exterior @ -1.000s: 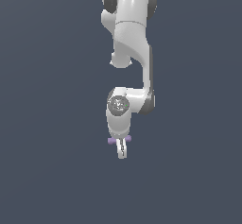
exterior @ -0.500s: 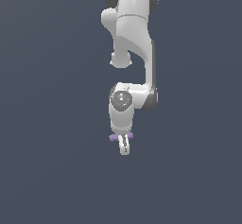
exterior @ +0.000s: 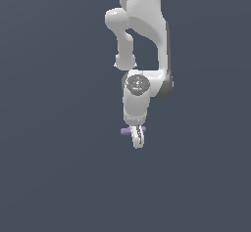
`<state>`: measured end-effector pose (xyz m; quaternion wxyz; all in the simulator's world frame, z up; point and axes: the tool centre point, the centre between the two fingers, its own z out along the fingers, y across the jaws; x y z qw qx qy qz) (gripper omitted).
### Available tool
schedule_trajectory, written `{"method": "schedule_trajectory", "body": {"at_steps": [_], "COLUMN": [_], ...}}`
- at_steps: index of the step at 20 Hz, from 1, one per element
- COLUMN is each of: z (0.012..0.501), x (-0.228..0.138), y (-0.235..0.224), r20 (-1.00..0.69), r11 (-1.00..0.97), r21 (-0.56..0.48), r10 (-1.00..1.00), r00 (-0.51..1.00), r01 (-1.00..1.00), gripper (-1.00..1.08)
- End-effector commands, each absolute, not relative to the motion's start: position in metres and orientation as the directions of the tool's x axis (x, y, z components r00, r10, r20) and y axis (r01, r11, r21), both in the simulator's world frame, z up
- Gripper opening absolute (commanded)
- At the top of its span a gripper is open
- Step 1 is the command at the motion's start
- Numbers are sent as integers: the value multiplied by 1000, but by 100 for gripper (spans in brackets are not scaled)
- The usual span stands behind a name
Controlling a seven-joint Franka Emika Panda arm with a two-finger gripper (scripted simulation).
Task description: Pick up the object and move it to a goal position.
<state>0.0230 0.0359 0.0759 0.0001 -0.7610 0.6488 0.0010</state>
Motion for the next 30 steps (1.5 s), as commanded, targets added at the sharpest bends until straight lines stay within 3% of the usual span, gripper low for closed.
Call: {"method": "schedule_trajectory", "body": {"at_steps": [1, 20, 30], "z": [94, 242, 299], "x": [11, -87, -121], "y": [49, 152, 192], "r20": [-2, 1, 2], "r11": [-159, -158, -158], "r21": [0, -1, -1], "r10": [-987, -987, -987], "r00": [159, 158, 158], "r01": [-987, -987, -987], "gripper": [-100, -100, -100]}}
